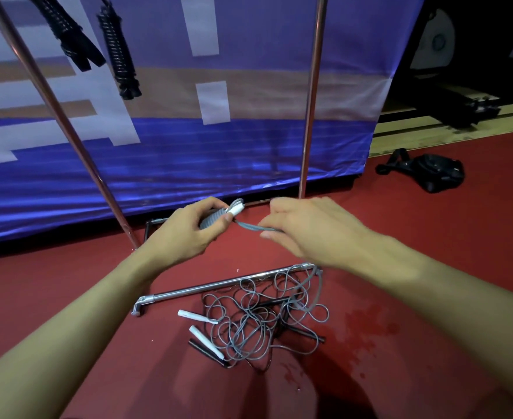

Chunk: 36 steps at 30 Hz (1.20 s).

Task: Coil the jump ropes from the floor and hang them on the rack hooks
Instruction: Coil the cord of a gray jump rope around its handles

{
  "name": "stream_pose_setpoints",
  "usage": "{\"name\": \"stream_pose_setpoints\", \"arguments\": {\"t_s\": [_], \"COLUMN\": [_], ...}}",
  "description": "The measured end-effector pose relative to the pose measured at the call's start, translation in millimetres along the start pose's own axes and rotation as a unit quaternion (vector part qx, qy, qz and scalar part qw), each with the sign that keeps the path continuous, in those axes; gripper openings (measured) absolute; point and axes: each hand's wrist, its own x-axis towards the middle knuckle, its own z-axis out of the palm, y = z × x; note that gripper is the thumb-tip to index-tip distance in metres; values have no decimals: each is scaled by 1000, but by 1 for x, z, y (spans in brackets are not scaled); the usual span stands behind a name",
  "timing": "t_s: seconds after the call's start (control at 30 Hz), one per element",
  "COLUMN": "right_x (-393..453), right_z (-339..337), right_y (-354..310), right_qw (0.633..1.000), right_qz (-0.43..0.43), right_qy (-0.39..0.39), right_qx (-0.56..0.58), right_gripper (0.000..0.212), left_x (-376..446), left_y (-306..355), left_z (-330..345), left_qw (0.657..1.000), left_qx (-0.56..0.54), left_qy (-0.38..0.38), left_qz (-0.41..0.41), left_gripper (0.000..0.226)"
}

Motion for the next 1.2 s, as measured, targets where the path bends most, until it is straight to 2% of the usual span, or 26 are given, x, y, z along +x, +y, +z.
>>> {"name": "stream_pose_setpoints", "arguments": {"t_s": [0.1,0.23,0.3,0.37,0.5,0.57,0.67,0.77,0.87,0.97,1.07,1.2], "right_x": [0,4,5,6,9,9,7,6,5,1,-5,-7], "right_z": [-11,-16,-16,-13,-11,-13,-17,-27,-36,-41,-42,-36], "right_y": [0,8,8,4,7,11,13,17,26,32,34,37], "right_qw": [993,993,997,995,963,961,972,974,989,986,989,993], "right_qz": [-67,-54,-3,64,151,161,107,25,-28,-35,-54,-60], "right_qy": [76,93,82,36,13,0,-1,-53,-113,-145,-126,-89], "right_qx": [-53,-38,-9,67,221,225,208,220,90,70,56,40], "right_gripper": [34,25,29,31,38,35,10,8,22,24,24,35], "left_x": [-2,-3,-2,-4,-12,-14,-16,-16,-17,-19,-23,-27], "left_y": [9,22,23,25,36,43,46,43,42,40,42,49], "left_z": [2,8,9,10,14,15,16,17,15,7,1,-2], "left_qw": [996,981,977,971,959,952,946,944,941,941,945,948], "left_qx": [46,92,126,172,240,279,301,301,299,295,274,230], "left_qy": [-62,-131,-132,-122,-76,-49,-59,-94,-121,-142,-162,-197], "left_qz": [47,109,113,115,126,118,109,97,98,89,83,97], "left_gripper": [17,41,49,56,63,60,57,53,65,69,64,58]}}
